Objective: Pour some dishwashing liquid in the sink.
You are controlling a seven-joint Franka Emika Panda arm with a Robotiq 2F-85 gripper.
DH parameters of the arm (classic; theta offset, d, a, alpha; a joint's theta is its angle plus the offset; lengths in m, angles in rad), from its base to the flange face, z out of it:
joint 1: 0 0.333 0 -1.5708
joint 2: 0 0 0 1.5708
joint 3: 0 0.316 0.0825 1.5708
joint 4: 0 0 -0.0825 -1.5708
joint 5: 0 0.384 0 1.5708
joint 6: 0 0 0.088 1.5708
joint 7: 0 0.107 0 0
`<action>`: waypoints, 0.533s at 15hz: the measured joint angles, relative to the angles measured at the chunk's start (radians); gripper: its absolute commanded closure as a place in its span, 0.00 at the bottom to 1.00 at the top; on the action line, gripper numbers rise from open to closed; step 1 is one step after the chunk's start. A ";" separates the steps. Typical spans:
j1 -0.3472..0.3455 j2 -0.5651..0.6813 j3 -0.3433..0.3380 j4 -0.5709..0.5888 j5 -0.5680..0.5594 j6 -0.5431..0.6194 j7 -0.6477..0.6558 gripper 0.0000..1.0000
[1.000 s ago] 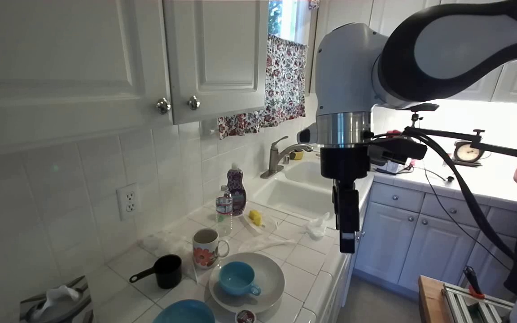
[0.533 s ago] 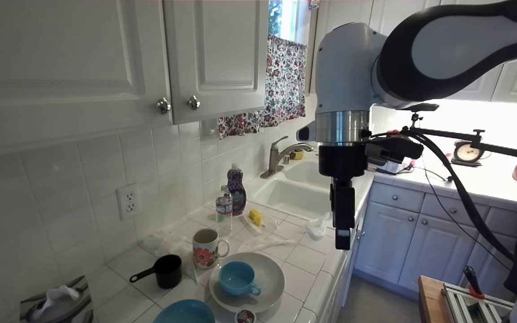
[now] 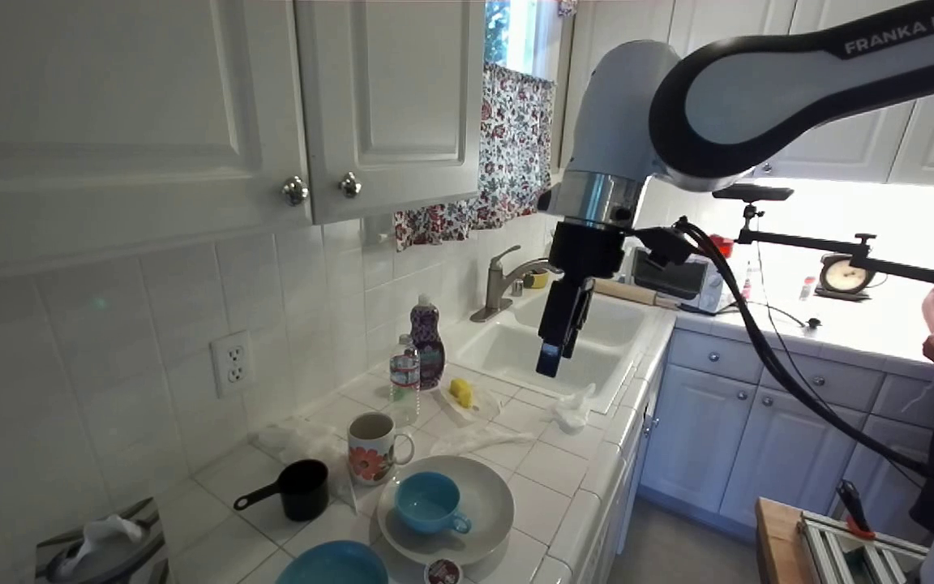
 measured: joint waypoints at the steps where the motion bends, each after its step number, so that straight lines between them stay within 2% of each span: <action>1: -0.020 0.004 -0.011 0.000 -0.001 0.031 0.002 0.00; 8: -0.119 0.051 -0.113 0.000 -0.010 0.190 -0.018 0.00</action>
